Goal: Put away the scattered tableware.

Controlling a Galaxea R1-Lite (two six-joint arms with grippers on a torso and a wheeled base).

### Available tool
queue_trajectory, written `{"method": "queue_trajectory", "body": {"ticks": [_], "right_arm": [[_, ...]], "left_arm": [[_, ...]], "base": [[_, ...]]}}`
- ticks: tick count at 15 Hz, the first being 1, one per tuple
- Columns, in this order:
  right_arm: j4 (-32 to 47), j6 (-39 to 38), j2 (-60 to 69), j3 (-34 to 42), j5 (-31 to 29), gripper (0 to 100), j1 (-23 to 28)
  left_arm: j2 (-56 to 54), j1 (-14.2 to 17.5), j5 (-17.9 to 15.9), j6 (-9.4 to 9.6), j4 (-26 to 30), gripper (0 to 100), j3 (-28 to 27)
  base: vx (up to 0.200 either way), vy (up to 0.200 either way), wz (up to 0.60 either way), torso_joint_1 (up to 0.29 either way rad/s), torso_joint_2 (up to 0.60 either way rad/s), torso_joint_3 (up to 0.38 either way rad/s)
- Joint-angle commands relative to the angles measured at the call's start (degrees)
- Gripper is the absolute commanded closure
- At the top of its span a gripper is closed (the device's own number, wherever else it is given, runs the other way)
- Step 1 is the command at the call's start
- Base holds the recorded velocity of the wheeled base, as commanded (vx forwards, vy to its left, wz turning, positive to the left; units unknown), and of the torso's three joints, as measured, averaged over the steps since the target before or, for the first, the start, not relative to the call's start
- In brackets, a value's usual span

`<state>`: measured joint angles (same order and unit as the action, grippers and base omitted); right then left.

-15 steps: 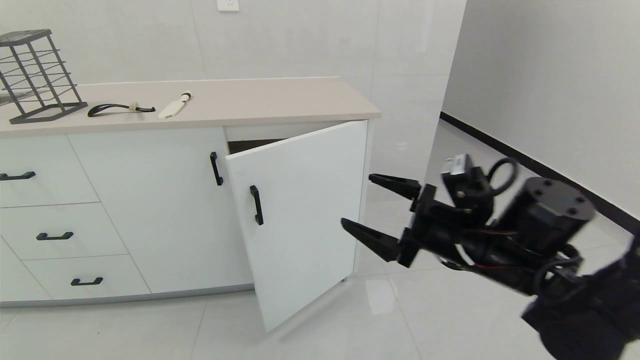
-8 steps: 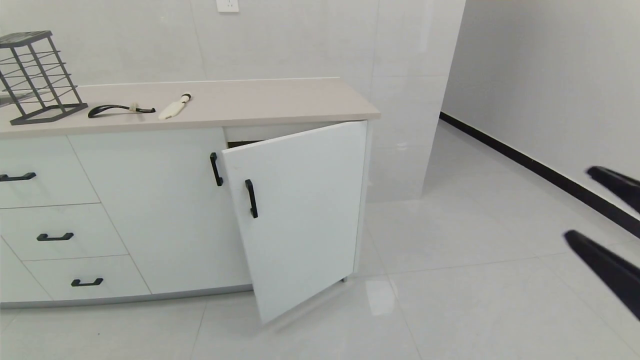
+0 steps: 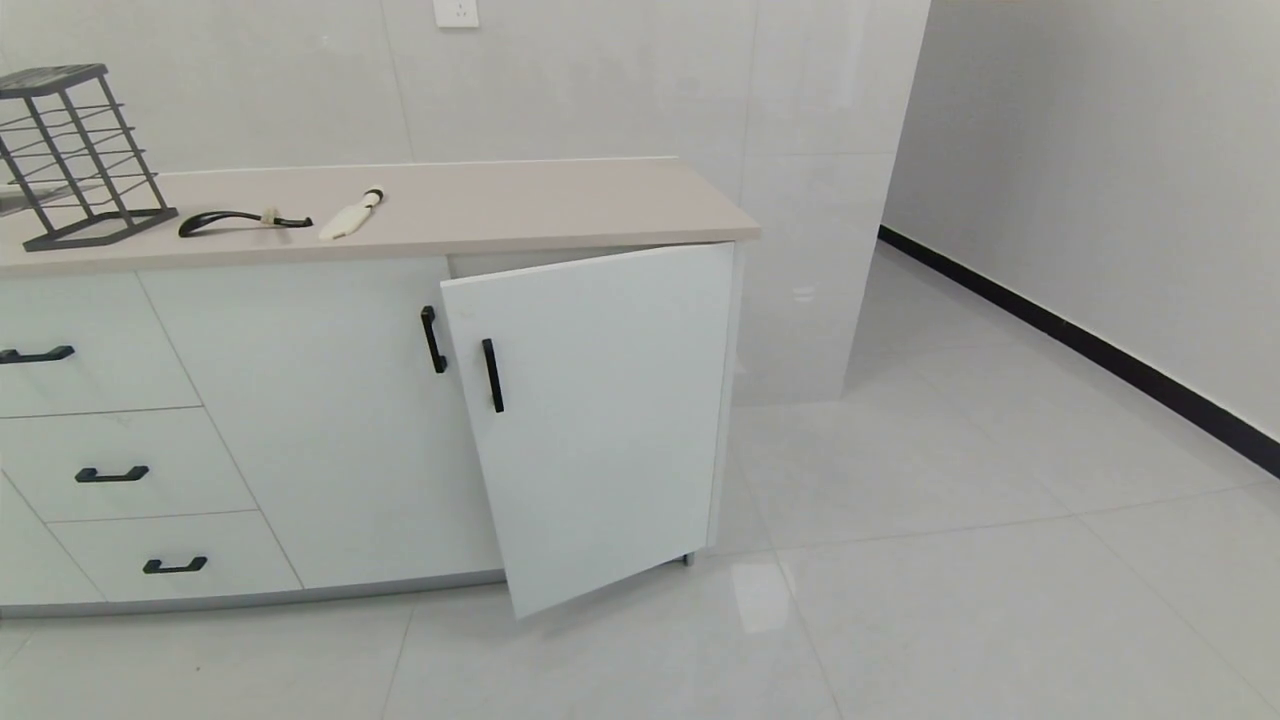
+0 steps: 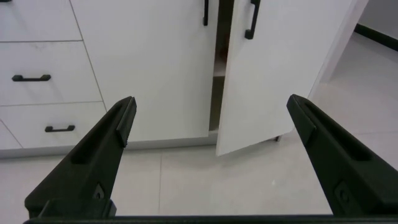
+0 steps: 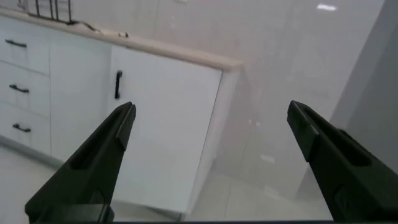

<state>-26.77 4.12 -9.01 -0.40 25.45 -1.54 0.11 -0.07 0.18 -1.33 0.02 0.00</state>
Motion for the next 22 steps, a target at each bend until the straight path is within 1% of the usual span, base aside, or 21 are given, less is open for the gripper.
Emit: {"method": "queue_trajectory", "body": {"ticks": [1, 2, 3, 4, 6, 9, 13, 16, 22], "right_arm": [[13.8, 0.3, 9.0, 0.4, -3.7, 0, 1.4], [24.6, -0.3, 9.0, 0.4, -12.4, 0, 1.4], [27.1, -1.8, 9.0, -0.7, -18.6, 0, 1.4], [26.9, -2.5, 9.0, -0.2, -24.0, 0, 1.4], [26.7, -3.5, 9.0, 0.4, -24.9, 0, 1.5], [26.7, -3.7, 9.0, 0.4, -24.8, 0, 1.4], [26.7, -3.6, 9.0, 0.4, -24.9, 0, 1.4], [26.7, -3.6, 9.0, 0.4, -24.9, 0, 1.5], [26.7, -3.7, 9.0, 0.4, -24.9, 0, 1.4]], "left_arm": [[0.1, 0.0, 0.1, -0.25, 0.0, 0, 0.0], [0.1, 0.0, 0.2, -0.60, 0.0, 0, 0.0], [0.1, 0.0, 0.3, -1.04, -0.1, 0, 0.0], [0.1, 0.0, 0.4, -1.57, -0.1, 0, 0.0], [0.1, 0.0, 0.6, -1.66, -0.1, 0, 0.0], [0.1, 0.0, 0.5, -1.13, 0.0, 0, 0.0], [0.1, 0.0, 0.5, -1.13, 0.0, 0, 0.0], [0.1, 0.0, 0.4, -1.13, 0.0, 0, 0.0], [0.1, 0.0, 0.4, -1.04, 0.0, 0, 0.0]], "base": [[0.000, 0.000, 0.00, 0.000, 0.00, 0.000], [0.000, 0.000, 0.00, 0.000, 0.00, 0.000], [0.000, 0.000, 0.00, 0.000, 0.00, 0.000], [0.000, 0.000, 0.00, 0.000, 0.00, 0.000], [0.000, 0.000, 0.00, 0.000, 0.00, 0.000], [0.200, 0.000, 0.00, -0.001, 0.00, 0.002], [0.200, 0.000, 0.00, 0.004, 0.00, 0.001], [0.200, 0.200, 0.00, 0.002, 0.00, 0.001], [0.000, 0.200, 0.00, 0.005, 0.00, -0.002]]}}
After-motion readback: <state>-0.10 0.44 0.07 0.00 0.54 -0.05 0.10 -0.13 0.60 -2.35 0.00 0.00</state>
